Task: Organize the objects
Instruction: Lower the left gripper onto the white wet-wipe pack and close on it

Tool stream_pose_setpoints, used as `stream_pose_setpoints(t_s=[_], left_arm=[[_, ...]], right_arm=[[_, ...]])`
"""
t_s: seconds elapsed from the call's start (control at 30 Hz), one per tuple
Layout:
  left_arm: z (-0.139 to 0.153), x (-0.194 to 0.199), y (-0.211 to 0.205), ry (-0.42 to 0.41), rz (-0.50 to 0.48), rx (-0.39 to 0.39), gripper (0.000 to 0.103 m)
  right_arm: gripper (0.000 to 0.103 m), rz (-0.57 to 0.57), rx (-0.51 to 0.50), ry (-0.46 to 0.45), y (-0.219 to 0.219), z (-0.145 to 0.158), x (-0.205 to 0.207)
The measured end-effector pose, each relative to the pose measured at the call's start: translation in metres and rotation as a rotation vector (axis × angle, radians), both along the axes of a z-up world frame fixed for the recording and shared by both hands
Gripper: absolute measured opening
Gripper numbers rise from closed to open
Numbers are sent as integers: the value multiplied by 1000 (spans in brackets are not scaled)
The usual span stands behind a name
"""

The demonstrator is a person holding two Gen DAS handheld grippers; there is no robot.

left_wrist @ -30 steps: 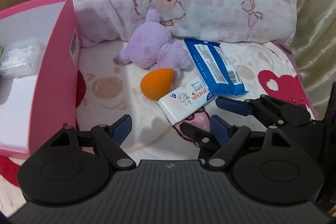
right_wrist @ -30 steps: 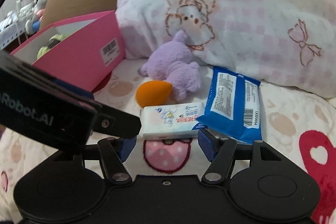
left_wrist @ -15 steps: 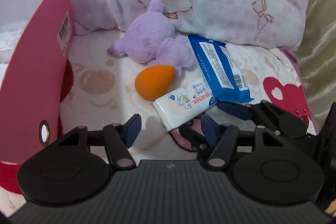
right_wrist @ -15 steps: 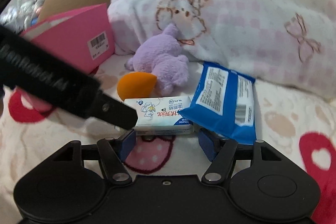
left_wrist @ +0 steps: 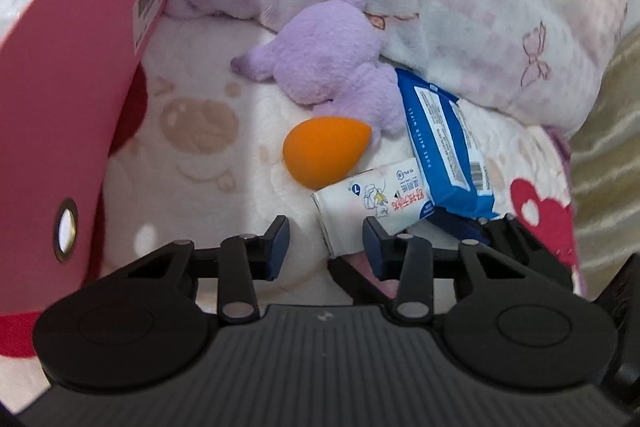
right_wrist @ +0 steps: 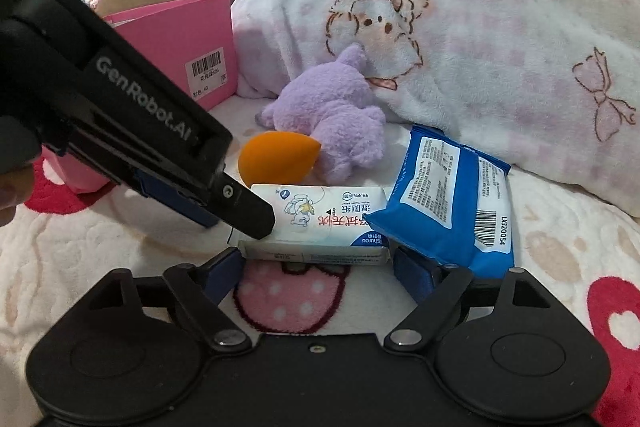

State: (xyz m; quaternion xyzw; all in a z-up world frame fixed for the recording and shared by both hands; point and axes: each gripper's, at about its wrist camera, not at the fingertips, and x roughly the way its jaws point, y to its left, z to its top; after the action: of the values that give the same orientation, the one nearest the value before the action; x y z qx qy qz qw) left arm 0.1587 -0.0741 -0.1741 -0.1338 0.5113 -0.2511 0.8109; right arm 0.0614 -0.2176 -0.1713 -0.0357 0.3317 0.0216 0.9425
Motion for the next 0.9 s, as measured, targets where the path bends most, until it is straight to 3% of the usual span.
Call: stream_pose_setpoints(t_s=[0.17, 0.5, 0.9], left_arm=[[2, -1, -5, -17, -16, -19, 30], [8, -11, -1, 42, -3, -14, 30], [9, -36, 6, 70, -24, 46, 31]], right_arm=[[87, 20, -19, -7, 6, 2, -4], [90, 40, 3, 21, 19, 6, -17], [90, 64, 96, 160, 31, 21, -41]])
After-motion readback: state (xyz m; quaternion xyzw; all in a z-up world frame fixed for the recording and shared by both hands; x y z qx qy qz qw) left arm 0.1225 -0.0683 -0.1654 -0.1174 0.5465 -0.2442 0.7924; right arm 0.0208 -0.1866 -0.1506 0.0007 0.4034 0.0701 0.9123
